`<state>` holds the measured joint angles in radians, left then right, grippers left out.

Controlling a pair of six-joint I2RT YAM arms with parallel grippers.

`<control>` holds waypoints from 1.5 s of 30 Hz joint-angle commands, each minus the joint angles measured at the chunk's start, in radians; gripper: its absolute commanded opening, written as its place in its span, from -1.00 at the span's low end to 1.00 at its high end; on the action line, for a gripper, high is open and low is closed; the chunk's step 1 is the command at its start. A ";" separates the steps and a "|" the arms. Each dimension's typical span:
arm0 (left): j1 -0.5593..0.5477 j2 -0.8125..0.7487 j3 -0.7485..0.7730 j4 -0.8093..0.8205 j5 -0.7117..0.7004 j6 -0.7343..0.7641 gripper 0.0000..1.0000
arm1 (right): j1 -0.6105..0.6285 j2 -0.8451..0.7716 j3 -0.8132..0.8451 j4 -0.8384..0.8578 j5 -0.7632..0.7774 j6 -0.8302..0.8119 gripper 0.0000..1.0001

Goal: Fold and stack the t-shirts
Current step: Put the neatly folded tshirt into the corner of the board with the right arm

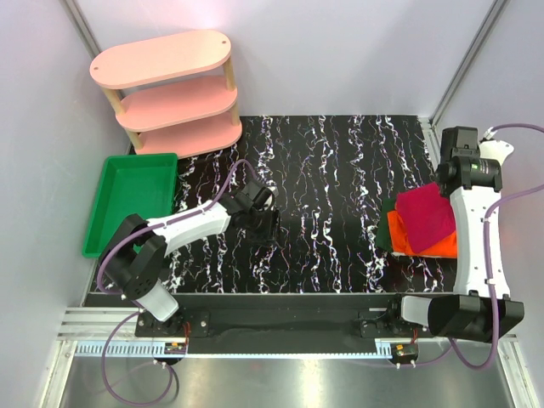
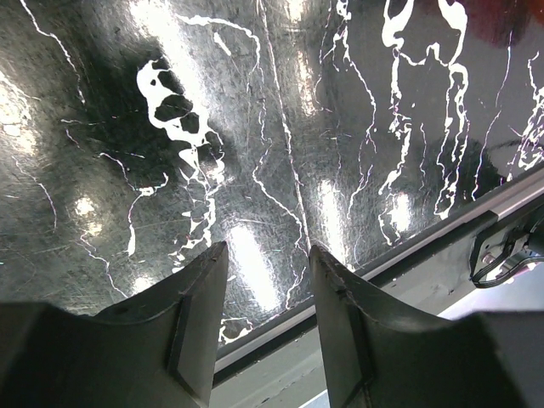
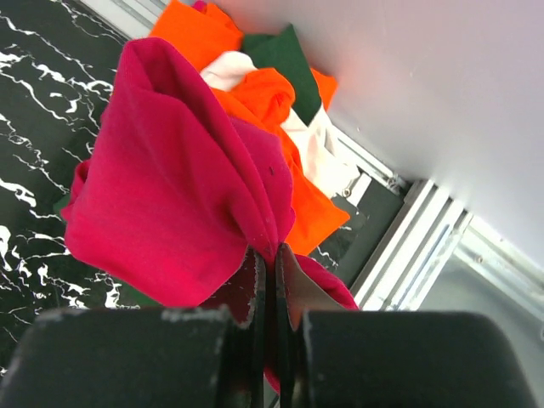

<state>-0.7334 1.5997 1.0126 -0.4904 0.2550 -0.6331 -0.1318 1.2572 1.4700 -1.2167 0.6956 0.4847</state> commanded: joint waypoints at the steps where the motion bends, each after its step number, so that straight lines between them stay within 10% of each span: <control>1: -0.008 0.008 0.020 0.012 0.021 -0.002 -0.06 | 0.020 0.001 0.038 0.062 0.041 -0.063 -1.00; 35: -0.029 -0.053 -0.014 0.001 0.061 0.015 -0.07 | -0.269 0.064 -0.218 -0.104 -0.051 0.201 -1.00; 45: -0.029 -0.038 -0.008 -0.002 0.063 0.029 -0.07 | -0.290 0.058 -0.169 -0.090 -0.041 0.200 -0.18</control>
<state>-0.7593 1.5890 1.0035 -0.4992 0.2859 -0.6231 -0.4164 1.3430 1.2465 -1.3071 0.6353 0.6712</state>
